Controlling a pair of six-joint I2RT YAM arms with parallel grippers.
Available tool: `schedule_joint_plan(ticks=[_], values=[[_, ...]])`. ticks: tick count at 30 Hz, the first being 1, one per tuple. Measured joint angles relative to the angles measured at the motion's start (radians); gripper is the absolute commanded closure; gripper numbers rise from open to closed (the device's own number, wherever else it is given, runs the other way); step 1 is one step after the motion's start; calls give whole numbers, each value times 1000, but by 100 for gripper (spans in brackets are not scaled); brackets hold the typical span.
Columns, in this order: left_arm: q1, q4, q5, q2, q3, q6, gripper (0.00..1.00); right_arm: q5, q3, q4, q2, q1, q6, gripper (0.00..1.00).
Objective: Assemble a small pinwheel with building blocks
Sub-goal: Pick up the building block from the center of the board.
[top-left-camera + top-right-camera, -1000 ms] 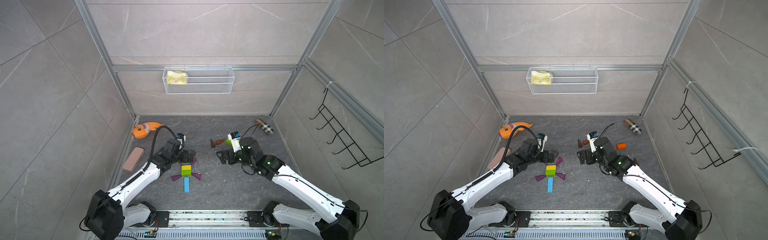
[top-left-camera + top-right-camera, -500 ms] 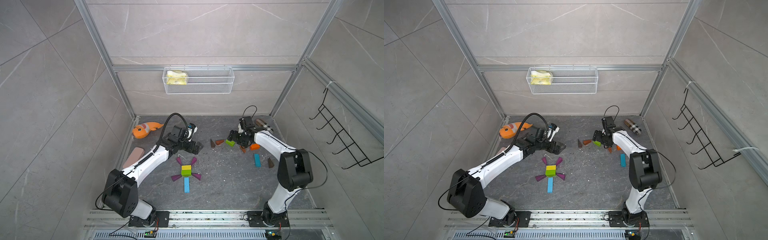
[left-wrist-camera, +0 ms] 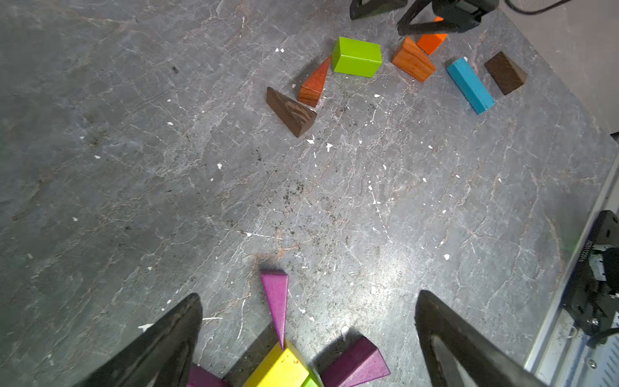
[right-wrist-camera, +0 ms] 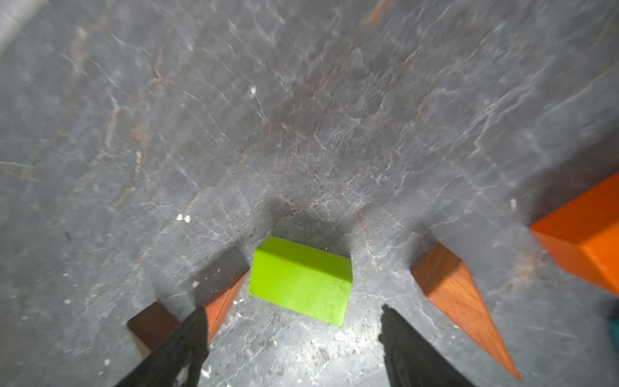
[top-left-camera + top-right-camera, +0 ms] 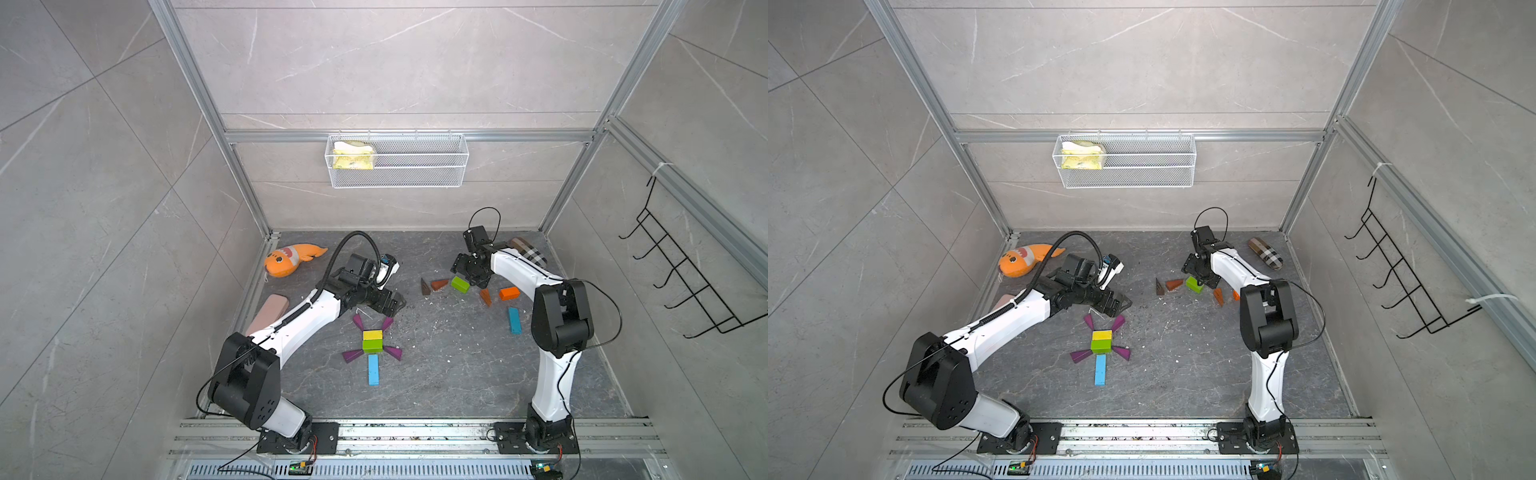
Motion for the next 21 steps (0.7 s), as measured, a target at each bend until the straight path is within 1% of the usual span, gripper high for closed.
schedule_joint_plan(ticks=[6,13,21], values=[[0,7,-24,-39,-1,8,0,25,22,-31,48,23,10,20],[0,7,-24,-42,-1,9,0,40,54,-42,80,28,10,21],[0,6,-24,-42,-1,9,0,41,61,-52,113,28,14,31]])
